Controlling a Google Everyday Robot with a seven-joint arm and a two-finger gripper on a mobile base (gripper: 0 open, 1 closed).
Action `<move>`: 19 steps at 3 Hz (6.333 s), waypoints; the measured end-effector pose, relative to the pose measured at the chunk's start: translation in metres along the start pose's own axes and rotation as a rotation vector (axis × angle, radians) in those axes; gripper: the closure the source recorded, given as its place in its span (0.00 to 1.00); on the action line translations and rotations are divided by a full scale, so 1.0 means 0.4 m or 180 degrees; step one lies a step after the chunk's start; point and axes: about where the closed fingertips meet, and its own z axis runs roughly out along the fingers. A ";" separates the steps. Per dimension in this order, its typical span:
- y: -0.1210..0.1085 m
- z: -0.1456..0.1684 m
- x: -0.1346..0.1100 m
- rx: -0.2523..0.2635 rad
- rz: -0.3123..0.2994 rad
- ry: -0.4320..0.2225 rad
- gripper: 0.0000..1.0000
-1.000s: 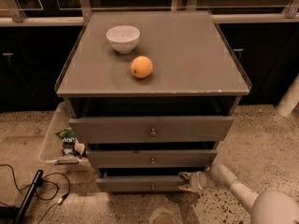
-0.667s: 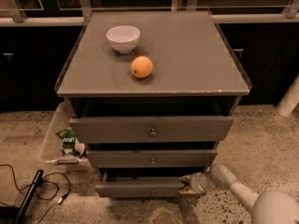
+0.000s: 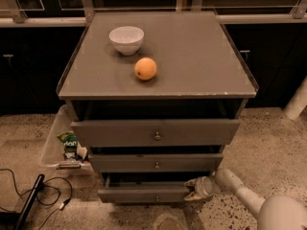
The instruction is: Open bottom drawer
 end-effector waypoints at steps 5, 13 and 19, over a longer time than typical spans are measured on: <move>0.152 -0.066 0.050 -0.0115 0.0008 -0.0096 1.00; 0.283 -0.133 0.068 -0.0153 -0.0175 -0.0070 0.81; 0.383 -0.158 0.091 -0.0248 -0.0100 -0.0236 1.00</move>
Offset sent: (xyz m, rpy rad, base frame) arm -0.0956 -0.0544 -0.0235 0.0672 0.0746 0.0184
